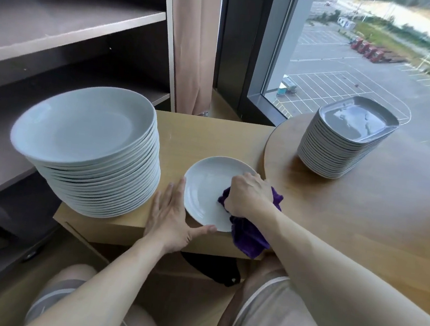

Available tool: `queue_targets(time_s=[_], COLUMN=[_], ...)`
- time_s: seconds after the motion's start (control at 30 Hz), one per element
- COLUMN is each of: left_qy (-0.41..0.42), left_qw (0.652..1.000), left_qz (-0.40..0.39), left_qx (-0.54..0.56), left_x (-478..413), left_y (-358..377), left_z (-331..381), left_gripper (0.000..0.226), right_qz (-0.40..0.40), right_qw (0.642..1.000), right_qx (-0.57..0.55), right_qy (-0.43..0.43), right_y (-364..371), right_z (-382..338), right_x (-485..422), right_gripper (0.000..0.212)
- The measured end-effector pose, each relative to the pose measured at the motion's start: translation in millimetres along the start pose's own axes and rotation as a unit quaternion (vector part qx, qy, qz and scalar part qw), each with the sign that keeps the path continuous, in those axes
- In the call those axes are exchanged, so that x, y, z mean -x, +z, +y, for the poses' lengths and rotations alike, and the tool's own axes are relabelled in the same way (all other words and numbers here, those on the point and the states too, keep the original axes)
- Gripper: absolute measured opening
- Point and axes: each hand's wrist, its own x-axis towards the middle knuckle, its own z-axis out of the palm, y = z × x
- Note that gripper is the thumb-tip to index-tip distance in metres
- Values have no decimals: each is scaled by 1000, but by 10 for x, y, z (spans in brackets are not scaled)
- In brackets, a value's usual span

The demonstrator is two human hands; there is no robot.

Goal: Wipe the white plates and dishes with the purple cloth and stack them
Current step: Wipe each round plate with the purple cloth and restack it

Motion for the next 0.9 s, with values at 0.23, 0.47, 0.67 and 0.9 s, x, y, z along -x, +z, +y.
queue_targets(time_s=[0.23,0.47,0.67,0.9], left_qy=[-1,-21,16,25], left_qw=[1000,999,1000,999], left_qz=[-14,-50,-26,3], left_qx=[9,9,-2,-34], left_x=[8,13,155,407], left_y=[-63,-164,-237,-166], left_z=[20,92,238,279], left_gripper=[144,144,101,71], right_qz=[57,155,166,188], right_qw=[976,936,917,905], right_qx=[-202,-313,-361,-378], right_qy=[-49,-41,-34,-56], right_y=[115,195,178,-13], right_z=[105,166,372,310], right_x=[461,905,1158,1140], right_gripper=[13,15,15,14])
